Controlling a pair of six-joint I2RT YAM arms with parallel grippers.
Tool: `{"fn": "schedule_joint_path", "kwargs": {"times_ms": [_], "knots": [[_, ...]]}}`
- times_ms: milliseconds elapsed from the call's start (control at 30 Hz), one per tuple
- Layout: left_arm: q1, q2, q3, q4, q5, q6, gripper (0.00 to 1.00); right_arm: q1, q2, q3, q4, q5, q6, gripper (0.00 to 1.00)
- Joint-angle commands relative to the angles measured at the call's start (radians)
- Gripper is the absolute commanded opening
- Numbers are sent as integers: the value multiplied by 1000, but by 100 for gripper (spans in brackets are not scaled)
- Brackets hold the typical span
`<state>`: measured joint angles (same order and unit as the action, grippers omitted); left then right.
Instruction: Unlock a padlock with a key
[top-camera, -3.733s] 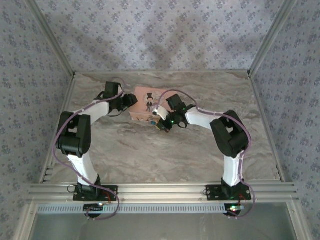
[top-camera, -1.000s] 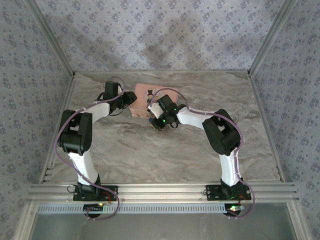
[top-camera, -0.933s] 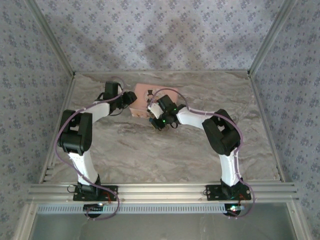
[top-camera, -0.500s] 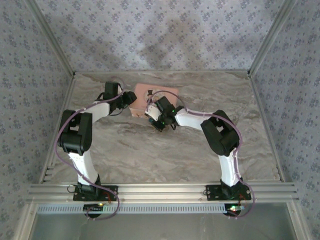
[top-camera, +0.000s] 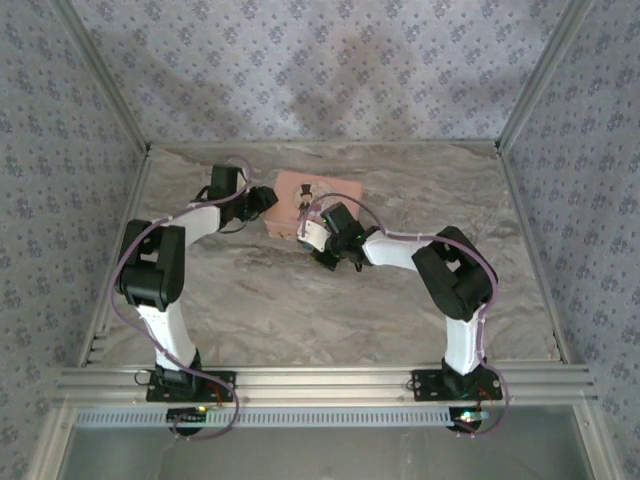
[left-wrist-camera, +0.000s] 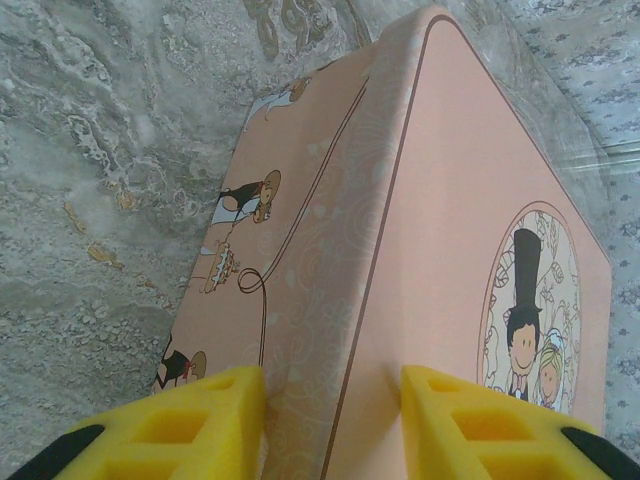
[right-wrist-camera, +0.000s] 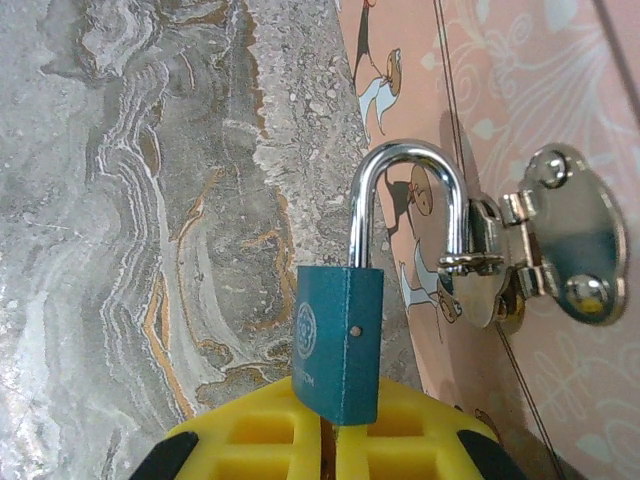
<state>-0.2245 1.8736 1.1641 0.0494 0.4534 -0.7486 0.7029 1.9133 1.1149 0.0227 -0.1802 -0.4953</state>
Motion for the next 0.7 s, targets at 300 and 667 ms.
{"fn": "schedule_joint_path", "kwargs": {"times_ms": [300,667], "knots": [[-105,43,10,-93,108,6,34,99,76,228,-21,-70,-218,0],[-34,-30,-59,-58,78,-17,40,79,-29,49,52,-70,-77,0]]}}
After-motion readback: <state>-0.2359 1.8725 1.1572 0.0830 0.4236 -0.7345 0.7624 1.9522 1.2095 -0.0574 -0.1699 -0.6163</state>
